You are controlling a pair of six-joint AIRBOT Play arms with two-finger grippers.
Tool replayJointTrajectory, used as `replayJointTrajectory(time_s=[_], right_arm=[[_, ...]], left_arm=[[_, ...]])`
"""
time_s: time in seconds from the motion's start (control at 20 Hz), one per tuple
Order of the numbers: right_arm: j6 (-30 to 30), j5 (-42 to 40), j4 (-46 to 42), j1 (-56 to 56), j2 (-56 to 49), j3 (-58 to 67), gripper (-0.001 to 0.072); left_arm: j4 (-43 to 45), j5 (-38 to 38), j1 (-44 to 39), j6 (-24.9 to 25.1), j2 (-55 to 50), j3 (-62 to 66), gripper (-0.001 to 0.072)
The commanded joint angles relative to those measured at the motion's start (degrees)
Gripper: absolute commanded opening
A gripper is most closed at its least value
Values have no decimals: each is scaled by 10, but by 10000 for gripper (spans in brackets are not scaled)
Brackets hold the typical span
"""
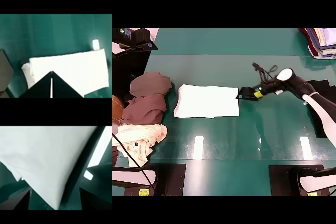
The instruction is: Fold the shirts.
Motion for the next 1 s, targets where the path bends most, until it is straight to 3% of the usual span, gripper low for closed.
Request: replayJointTrajectory(time_s=[0.0,0.2,0.3,0.35,0.4,0.5,0.55,0.75,0.95], right_arm=[[5,-23,47,-27,-3,-63,650],[-13,-20,104,24,-85,5,620],[-13,-16,127,55,-129,61,542],[-13,-16,132,69,-148,88,477],[-13,-16,132,81,-162,110,357],[-13,-16,127,96,-183,150,51],[-14,-20,120,98,-184,162,17],[-5,-41,79,51,-133,172,16],[58,-24,-36,-90,-35,171,16]], left_arm=[[0,16,-24,4,0,0,28],[0,29,-50,4,0,-1,28],[0,28,-51,4,0,-1,28],[0,28,-51,4,0,-1,28],[0,23,-51,4,0,0,28],[-2,20,-54,4,0,0,27],[-2,25,-56,3,0,0,27],[0,34,-90,4,0,0,26],[0,35,-137,5,0,0,27]])
